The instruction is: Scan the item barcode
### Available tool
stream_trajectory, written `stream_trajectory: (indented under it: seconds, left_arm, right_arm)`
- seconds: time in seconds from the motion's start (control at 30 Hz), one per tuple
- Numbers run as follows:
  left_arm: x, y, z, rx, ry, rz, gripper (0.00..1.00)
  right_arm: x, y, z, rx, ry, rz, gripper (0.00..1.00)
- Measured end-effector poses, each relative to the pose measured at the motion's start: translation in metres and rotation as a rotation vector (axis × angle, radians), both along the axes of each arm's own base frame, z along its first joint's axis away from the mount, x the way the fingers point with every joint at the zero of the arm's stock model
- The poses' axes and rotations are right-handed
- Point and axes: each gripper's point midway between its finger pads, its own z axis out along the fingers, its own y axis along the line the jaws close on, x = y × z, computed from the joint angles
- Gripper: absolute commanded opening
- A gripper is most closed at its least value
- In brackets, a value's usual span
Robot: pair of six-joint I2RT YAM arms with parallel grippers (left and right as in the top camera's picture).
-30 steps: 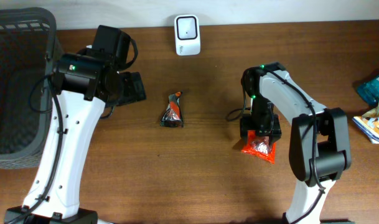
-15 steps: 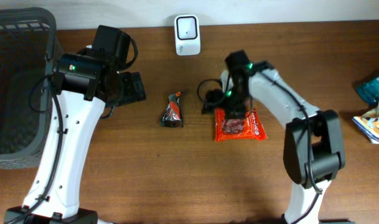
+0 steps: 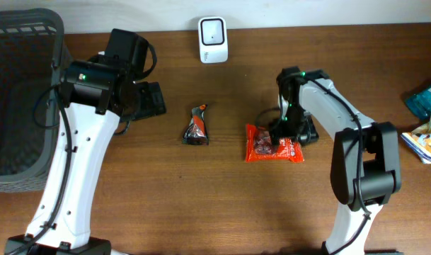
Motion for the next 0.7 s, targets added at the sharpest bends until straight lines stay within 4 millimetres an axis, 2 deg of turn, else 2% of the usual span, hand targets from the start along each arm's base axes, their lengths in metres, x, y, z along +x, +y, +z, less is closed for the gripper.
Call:
stream_trajectory:
  seconds: [0.03, 0.1, 0.23, 0.3, 0.33, 0.4, 0.43, 0.5, 0.57, 0.63, 0.7]
  left_arm:
    - [0.0, 0.0, 0.0, 0.0, 0.0, 0.0, 0.99]
    - [0.0, 0.0, 0.0, 0.0, 0.0, 0.0, 0.99]
    - [0.0, 0.0, 0.0, 0.0, 0.0, 0.0, 0.99]
    - [0.0, 0.0, 0.0, 0.0, 0.0, 0.0, 0.99]
    - [0.0, 0.0, 0.0, 0.0, 0.0, 0.0, 0.99]
    - [0.0, 0.0, 0.0, 0.0, 0.0, 0.0, 0.99]
    - [0.0, 0.0, 0.0, 0.0, 0.0, 0.0, 0.99]
    - [0.0, 0.0, 0.0, 0.0, -0.001, 0.0, 0.99]
    - [0.0, 0.0, 0.0, 0.0, 0.0, 0.0, 0.99]
    - [0.0, 0.0, 0.0, 0.0, 0.001, 0.0, 0.99]
    - [0.0, 0.0, 0.0, 0.0, 0.0, 0.0, 0.99]
  right_arm:
    - [-0.014, 0.004, -0.005, 0.023, 0.051, -0.021, 0.73]
    - [-0.039, 0.017, -0.003, 0.101, 0.151, -0.065, 0.74]
    - [-0.048, 0.044, 0.008, 0.238, 0.202, -0.107, 0.79]
    - [-0.039, 0.047, 0.029, 0.256, 0.135, -0.098, 0.86]
    - [-0.027, 0.046, 0.043, 0.248, 0.064, -0.078, 0.9]
    - [0.009, 0.037, 0.072, 0.212, -0.137, 0.01, 0.81]
    - [0.022, 0.035, 0.076, 0.203, -0.203, 0.067, 0.8]
    - [0.027, 0.033, 0.073, 0.199, -0.235, 0.176, 0.8]
    - [0.023, 0.033, 0.06, 0.192, -0.229, 0.266, 0.74]
    - [0.016, 0.037, 0.034, 0.188, -0.21, 0.33, 0.74]
    - [0.007, 0.038, 0.016, 0.173, -0.186, 0.365, 0.74]
